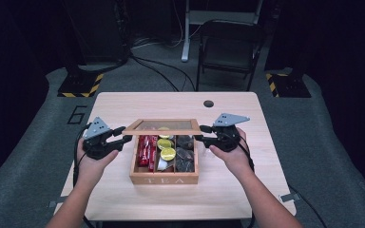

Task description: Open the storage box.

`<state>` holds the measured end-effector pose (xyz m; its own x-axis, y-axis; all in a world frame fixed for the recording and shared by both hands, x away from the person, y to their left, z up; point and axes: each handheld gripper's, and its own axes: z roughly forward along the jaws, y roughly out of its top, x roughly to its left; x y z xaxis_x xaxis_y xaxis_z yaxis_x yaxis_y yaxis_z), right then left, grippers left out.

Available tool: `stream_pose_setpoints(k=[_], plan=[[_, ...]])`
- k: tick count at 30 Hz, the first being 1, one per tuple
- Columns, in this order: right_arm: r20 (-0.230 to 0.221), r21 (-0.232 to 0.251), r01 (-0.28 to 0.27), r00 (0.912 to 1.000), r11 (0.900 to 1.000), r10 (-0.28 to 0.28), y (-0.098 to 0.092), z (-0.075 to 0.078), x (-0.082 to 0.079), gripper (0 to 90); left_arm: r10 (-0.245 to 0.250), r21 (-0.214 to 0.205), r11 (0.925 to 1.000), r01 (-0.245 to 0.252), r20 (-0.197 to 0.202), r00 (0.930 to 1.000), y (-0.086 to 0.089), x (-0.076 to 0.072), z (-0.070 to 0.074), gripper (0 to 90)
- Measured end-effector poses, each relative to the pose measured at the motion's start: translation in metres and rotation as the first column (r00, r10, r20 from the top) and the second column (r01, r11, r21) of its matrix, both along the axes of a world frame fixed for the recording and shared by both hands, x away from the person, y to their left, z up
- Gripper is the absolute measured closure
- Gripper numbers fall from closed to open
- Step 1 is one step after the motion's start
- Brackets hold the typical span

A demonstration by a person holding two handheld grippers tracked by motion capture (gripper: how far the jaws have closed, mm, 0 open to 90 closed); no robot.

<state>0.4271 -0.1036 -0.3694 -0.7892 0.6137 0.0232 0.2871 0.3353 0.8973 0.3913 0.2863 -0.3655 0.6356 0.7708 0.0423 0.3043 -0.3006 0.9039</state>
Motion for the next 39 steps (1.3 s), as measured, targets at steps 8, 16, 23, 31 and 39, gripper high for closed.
stream_pose_setpoints(k=[8, 16, 23, 31, 39], plan=[[-0.006, 0.001, 0.004, 1.0000, 1.0000, -0.004, 0.001, 0.005, 0.007, 58.4, 0.009, -0.006, 0.9999, -0.009, 0.016, 0.9998, -0.001, 0.006, 0.004, 58.8], [-0.001, 0.015, 0.005, 1.0000, 0.9999, -0.005, 0.000, 0.008, 0.014, 59.2, 0.017, -0.014, 0.9998, -0.016, 0.036, 0.9992, -0.002, 0.013, 0.006, 58.3], [0.005, 0.013, 0.014, 0.9999, 0.9998, -0.014, 0.002, 0.011, 0.018, 59.3, 0.036, 0.001, 0.9993, -0.037, 0.046, 0.9983, -0.006, 0.020, 0.008, 58.2], [0.015, -0.011, 0.038, 0.9992, 0.9992, -0.037, 0.005, 0.013, 0.027, 57.6, 0.046, -0.019, 0.9988, -0.045, 0.058, 0.9973, -0.006, 0.030, 0.013, 58.2], [0.017, -0.018, 0.059, 0.9982, 0.9981, -0.058, 0.011, 0.016, 0.037, 56.0, 0.050, -0.029, 0.9984, -0.048, 0.053, 0.9973, -0.006, 0.039, 0.010, 58.5]])
